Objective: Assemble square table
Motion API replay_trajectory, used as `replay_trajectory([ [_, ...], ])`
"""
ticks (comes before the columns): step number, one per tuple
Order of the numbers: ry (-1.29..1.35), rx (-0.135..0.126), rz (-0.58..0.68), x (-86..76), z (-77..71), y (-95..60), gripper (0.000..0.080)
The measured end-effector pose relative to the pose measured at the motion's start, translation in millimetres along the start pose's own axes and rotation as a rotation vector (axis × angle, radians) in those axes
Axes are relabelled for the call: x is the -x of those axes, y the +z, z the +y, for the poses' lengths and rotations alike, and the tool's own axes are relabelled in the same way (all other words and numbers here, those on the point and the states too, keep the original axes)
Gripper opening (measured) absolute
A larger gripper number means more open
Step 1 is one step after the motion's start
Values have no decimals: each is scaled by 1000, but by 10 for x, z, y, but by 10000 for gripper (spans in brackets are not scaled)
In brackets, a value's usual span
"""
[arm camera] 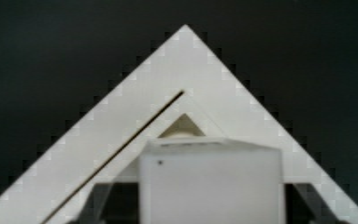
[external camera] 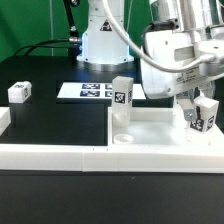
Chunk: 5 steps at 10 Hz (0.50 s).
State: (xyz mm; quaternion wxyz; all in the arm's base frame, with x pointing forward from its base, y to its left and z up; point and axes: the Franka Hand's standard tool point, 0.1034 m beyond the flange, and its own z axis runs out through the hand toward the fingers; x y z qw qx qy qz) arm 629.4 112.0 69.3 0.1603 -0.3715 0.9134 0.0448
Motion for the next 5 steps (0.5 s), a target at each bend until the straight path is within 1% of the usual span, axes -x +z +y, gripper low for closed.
replay_trajectory([
  [3,-34,1,3,-8,3,8,293],
  [4,-67,1,6,-5,8,11,462],
  [5,-279,0,25,28,20,6,583],
])
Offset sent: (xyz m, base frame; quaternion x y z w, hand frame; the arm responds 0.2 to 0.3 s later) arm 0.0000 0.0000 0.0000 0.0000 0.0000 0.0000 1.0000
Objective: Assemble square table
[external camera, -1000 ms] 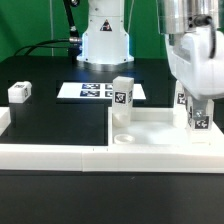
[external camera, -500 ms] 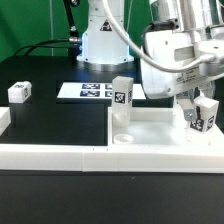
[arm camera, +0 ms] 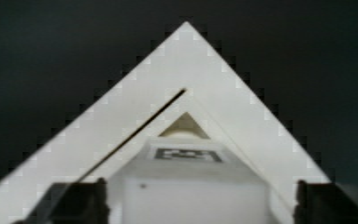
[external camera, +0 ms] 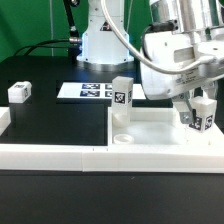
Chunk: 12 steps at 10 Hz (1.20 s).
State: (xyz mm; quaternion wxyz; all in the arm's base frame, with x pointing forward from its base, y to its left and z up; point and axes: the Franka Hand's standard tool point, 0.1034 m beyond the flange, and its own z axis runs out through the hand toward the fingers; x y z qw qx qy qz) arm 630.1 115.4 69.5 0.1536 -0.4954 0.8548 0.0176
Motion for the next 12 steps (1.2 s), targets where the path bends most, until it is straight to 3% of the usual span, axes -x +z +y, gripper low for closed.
replay_trajectory([
  [1,-191,-10,2,69,-44,-34,583],
  [2,-365,-27,6,59,-58,-38,638],
  [6,-633,-22,23,32,-64,-24,649],
  [9,-1216,59,68,146,-41,31,649],
  [11,-1189,53,73,134,-55,35,649],
  [12,-1187,59,73,113,-45,41,526],
])
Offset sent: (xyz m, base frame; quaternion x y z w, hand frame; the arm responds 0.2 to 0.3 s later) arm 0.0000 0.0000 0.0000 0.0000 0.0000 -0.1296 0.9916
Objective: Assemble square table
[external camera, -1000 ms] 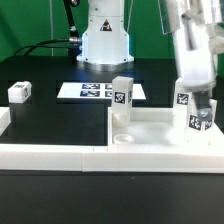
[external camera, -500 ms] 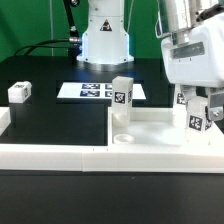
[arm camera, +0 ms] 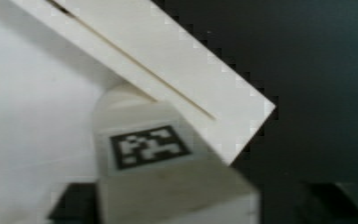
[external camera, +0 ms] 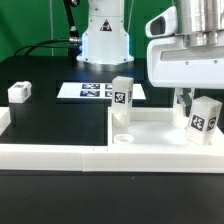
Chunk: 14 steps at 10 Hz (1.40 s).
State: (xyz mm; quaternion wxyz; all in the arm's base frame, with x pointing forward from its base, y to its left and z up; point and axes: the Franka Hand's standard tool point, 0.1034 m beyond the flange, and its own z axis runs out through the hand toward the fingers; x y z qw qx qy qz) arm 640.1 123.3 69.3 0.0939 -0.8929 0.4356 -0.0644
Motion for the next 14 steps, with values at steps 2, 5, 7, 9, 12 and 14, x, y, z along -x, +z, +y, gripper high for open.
replay_trajectory([
  [2,103,32,-16,-3,136,35,306],
  [5,328,40,-14,-9,160,40,299],
  [7,604,56,-31,7,171,39,299],
  [9,1019,43,-80,17,152,46,293],
  [12,1266,27,-104,3,150,55,293],
  [14,1283,30,-101,3,157,59,368],
])
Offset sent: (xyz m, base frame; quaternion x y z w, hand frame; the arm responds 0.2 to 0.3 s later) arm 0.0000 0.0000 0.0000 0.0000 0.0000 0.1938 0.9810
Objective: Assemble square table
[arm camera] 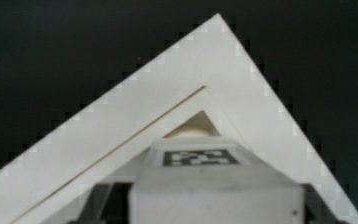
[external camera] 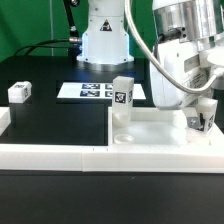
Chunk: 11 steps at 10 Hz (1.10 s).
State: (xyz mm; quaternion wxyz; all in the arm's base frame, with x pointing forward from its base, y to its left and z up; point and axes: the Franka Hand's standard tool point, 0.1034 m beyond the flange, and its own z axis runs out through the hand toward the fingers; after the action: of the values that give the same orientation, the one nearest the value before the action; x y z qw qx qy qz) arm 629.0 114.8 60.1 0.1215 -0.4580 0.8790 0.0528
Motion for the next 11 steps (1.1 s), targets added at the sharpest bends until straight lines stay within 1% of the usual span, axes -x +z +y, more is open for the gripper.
replay_trajectory([
  [1,-61,0,6,2,9,4,368],
  [2,-227,7,32,28,31,2,504],
  [3,-436,16,37,126,-60,-86,621],
  [4,-630,14,35,136,-77,-99,621],
  [5,-726,20,36,114,-68,-83,641],
  [8,-888,24,40,103,-76,-82,649],
  [9,-1140,39,69,74,-78,-75,649],
  [11,-1476,72,88,114,-12,-55,649],
])
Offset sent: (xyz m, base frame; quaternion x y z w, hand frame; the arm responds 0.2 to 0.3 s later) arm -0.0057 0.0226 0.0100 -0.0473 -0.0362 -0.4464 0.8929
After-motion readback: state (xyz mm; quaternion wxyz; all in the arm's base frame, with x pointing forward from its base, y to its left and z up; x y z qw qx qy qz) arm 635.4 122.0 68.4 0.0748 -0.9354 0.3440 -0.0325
